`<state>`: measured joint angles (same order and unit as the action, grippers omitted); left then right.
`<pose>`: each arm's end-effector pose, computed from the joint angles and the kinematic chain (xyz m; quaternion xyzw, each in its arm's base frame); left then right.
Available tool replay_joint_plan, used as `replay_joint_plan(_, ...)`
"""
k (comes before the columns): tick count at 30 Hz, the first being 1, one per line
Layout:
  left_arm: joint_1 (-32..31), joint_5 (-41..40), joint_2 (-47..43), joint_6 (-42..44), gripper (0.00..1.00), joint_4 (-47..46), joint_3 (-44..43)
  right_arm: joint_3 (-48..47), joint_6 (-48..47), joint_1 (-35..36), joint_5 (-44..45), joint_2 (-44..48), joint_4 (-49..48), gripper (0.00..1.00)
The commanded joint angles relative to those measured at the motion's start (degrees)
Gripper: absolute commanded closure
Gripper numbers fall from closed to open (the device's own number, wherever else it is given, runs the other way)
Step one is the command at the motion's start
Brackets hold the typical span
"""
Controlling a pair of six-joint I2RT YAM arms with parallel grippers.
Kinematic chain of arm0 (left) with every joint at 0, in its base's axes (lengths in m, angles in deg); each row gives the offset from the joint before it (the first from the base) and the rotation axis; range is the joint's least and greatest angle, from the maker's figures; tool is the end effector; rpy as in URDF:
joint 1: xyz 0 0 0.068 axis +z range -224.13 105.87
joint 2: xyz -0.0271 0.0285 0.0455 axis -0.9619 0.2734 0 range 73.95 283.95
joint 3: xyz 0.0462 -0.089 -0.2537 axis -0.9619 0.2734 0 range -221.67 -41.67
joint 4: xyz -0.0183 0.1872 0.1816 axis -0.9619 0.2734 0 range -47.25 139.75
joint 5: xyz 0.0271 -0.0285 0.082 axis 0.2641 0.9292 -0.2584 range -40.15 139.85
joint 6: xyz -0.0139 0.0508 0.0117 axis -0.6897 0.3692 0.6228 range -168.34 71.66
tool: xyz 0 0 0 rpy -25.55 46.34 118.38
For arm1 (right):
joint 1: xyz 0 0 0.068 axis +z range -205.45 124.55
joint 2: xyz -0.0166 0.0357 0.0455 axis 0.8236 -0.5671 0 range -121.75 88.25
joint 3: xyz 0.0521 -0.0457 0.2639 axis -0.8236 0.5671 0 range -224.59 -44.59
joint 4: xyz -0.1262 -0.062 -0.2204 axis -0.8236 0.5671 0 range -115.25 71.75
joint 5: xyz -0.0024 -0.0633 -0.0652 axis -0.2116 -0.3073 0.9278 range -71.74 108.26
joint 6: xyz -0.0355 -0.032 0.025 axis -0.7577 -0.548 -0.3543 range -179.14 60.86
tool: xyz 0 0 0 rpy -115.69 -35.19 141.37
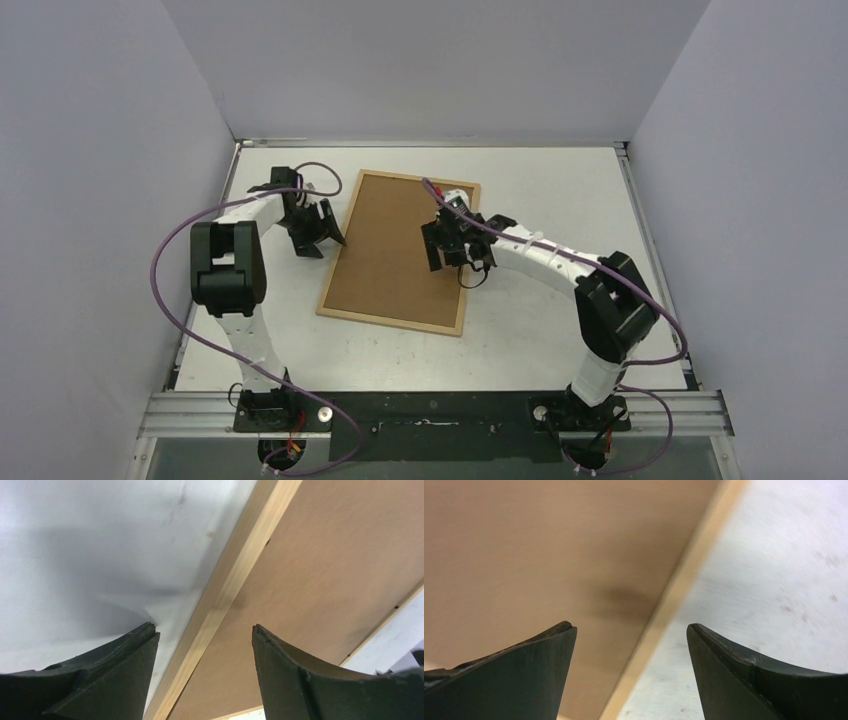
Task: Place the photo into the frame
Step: Place the photo frame item in the photo frame.
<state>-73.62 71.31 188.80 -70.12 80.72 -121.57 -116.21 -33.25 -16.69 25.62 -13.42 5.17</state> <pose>0.3977 -0.0094 0.1594 -0.1607 0.9586 -0.2079 0.1094 0.2909 0.2275 0.2062 -0.0919 0.9607 0.0835 0.2481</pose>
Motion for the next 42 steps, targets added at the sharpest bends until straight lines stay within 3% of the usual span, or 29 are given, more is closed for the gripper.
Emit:
replay_joint_plan(1, 0.1, -7.1, -8.2, -1.3, 0.32, 2.6, 4.0, -1.3, -11.3, 6.8, -11.6, 4.9, -8.3, 0.17)
replay_joint_plan(6, 0.4, -9.3, -17.3, -5.5, 0.32, 2.8, 12.1, -4.7, -19.7, 16.5, -12.4, 0.2, -7.0, 0.22)
replay_joint_plan(11, 1.0, -6.2, -24.9, -9.1, 0.47, 3.0, 21.2, -7.4, -23.7, 24.1, -9.6, -5.0, -8.7, 0.25)
replay_joint_plan(19, 1.5, -3.1, -24.7, -10.8, 0.57, 4.4, 27.6, -8.1, -25.1, 26.9, 0.7, -8.6, -11.1, 0.35)
replay_joint_plan(26, 2.1, -3.2, -22.7, -10.8, 0.68, 5.3, 27.0, -6.6, -25.5, 27.0, 0.7, -8.5, -12.6, 0.46)
replay_joint_plan(32, 2.6, -3.5, -21.6, -10.7, 0.68, 5.6, 27.3, -6.1, -27.3, 27.1, 0.9, -10.0, -13.3, 0.42)
replay_joint_plan(42, 3.6, -2.5, -21.2, -10.7, 0.61, 4.9, 27.4, -6.6, -29.6, 27.8, 5.3, -13.3, -15.0, 0.4)
